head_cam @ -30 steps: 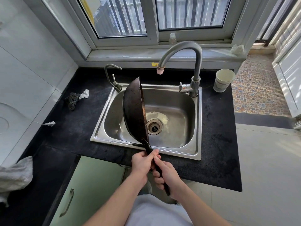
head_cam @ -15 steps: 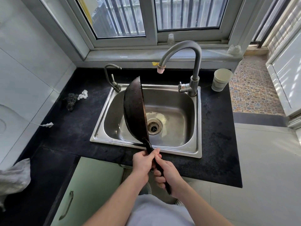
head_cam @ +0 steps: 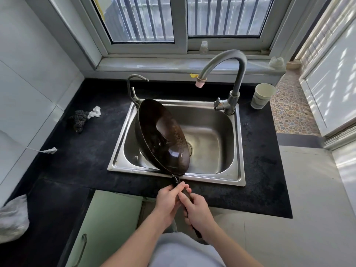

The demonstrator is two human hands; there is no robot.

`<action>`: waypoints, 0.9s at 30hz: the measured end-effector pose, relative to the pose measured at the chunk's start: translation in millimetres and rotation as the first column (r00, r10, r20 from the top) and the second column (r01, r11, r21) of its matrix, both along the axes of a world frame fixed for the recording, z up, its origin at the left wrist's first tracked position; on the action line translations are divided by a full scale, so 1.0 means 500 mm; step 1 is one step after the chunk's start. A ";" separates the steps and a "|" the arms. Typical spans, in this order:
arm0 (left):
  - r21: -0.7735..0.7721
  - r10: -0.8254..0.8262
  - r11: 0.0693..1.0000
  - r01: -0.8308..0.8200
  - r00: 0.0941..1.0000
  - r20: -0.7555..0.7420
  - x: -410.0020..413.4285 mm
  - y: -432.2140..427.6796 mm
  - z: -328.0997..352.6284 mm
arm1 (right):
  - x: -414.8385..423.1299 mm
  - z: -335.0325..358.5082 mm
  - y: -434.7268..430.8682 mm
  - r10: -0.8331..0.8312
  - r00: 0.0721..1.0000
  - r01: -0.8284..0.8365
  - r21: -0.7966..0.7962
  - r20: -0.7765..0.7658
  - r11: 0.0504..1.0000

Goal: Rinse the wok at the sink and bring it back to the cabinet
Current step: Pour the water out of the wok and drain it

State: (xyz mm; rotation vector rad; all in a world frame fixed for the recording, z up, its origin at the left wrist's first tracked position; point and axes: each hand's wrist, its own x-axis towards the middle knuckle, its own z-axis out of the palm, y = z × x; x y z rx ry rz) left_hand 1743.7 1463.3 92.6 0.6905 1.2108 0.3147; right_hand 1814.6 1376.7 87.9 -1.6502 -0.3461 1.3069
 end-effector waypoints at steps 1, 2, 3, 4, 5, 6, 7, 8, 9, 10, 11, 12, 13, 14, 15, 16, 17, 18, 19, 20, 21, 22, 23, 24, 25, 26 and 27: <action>-0.039 -0.003 0.999 0.004 1.000 0.028 -0.009 0.006 -0.004 | -0.010 -0.005 0.004 0.039 0.991 -0.034 -0.036 0.128 0.999; -0.082 0.007 0.997 -0.002 0.998 0.057 -0.017 0.013 -0.010 | -0.020 -0.007 0.008 0.085 0.966 -0.067 -0.080 0.243 0.995; -0.124 0.023 0.992 -0.013 0.996 0.085 -0.024 0.019 -0.014 | -0.031 -0.010 0.012 0.123 0.935 -0.087 -0.119 0.333 0.989; -0.156 0.040 0.987 -0.024 0.994 0.102 -0.030 0.024 -0.019 | -0.042 -0.010 0.014 0.150 0.904 -0.096 -0.152 0.399 0.984; -0.177 0.051 0.984 -0.031 0.992 0.112 -0.034 0.028 -0.022 | -0.053 -0.010 0.015 0.164 0.881 -0.094 -0.176 0.444 0.980; -0.185 0.054 0.982 -0.033 0.992 0.114 -0.038 0.032 -0.025 | -0.064 -0.010 0.016 0.172 0.867 -0.088 -0.196 0.469 0.977; -0.185 0.052 0.982 -0.030 0.992 0.114 -0.042 0.034 -0.027 | -0.076 -0.011 0.016 0.177 0.857 -0.080 -0.215 0.484 0.973; -0.180 0.046 0.983 -0.025 0.992 0.113 -0.045 0.037 -0.030 | -0.085 -0.011 0.016 0.174 0.851 -0.066 -0.229 0.495 0.971; -0.176 0.038 0.984 -0.017 0.992 0.118 -0.049 0.041 -0.031 | -0.092 -0.011 0.016 0.170 0.848 -0.049 -0.245 0.503 0.968; -0.175 0.026 0.985 -0.004 0.992 0.125 -0.052 0.046 -0.033 | -0.099 -0.009 0.018 0.159 0.842 -0.030 -0.250 0.516 0.968; -0.182 0.017 0.983 0.008 0.990 0.137 -0.057 0.051 -0.034 | -0.103 -0.007 0.021 0.151 0.841 -0.019 -0.250 0.520 0.968; -0.194 0.011 0.981 0.019 0.989 0.150 -0.062 0.057 -0.035 | -0.106 -0.003 0.027 0.129 0.855 -0.011 -0.232 0.502 0.973; -0.209 0.010 0.978 0.025 0.986 0.166 -0.067 0.063 -0.037 | -0.110 0.002 0.034 0.094 0.897 -0.004 -0.205 0.433 0.979; -0.222 0.009 0.975 0.031 0.984 0.177 -0.074 0.068 -0.038 | -0.115 0.007 0.042 0.050 0.949 0.005 -0.173 0.312 0.985; -0.233 0.007 0.972 0.038 0.982 0.186 -0.081 0.074 -0.039 | -0.120 0.011 0.048 0.011 0.988 0.011 -0.144 0.155 0.990; -0.243 0.002 0.969 0.045 0.982 0.191 -0.087 0.079 -0.040 | -0.125 0.014 0.054 -0.025 1.000 0.024 -0.120 -0.007 0.992; -0.249 -0.005 0.967 0.056 0.980 0.199 -0.093 0.085 -0.040 | -0.130 0.015 0.061 -0.052 0.989 0.036 -0.112 -0.139 0.993; -0.251 -0.020 0.965 0.073 0.978 0.208 -0.098 0.092 -0.041 | -0.135 0.016 0.067 -0.079 0.966 0.053 -0.113 -0.247 0.992; -0.250 -0.037 0.964 0.092 0.975 0.218 -0.101 0.098 -0.042 | -0.140 0.016 0.073 -0.108 0.942 0.072 -0.123 -0.317 0.990; -0.249 -0.051 0.963 0.108 0.973 0.224 -0.104 0.104 -0.044 | -0.144 0.018 0.079 -0.138 0.925 0.094 -0.137 -0.354 0.986; -0.253 -0.054 0.961 0.114 0.972 0.230 -0.104 0.107 -0.044 | -0.147 0.017 0.084 -0.159 0.924 0.114 -0.146 -0.348 0.983; -0.263 -0.047 0.959 0.110 0.971 0.235 -0.104 0.109 -0.044 | -0.150 0.018 0.088 -0.169 0.934 0.128 -0.147 -0.314 0.981; -0.274 -0.034 0.956 0.102 0.970 0.240 -0.102 0.109 -0.045 | -0.153 0.018 0.090 -0.171 0.950 0.136 -0.146 -0.262 0.980; -0.282 -0.025 0.955 0.097 0.969 0.247 -0.101 0.109 -0.044 | -0.155 0.019 0.092 -0.169 0.964 0.140 -0.147 -0.207 0.979; -0.289 -0.018 0.953 0.093 0.968 0.252 -0.101 0.109 -0.044 | -0.156 0.021 0.092 -0.158 0.976 0.136 -0.147 -0.149 0.980; -0.293 -0.014 0.952 0.092 0.966 0.259 -0.101 0.108 -0.042 | -0.157 0.024 0.093 -0.142 0.985 0.127 -0.148 -0.095 0.981; -0.295 -0.013 0.951 0.094 0.964 0.265 -0.101 0.107 -0.040 | -0.156 0.028 0.093 -0.125 0.991 0.115 -0.149 -0.058 0.982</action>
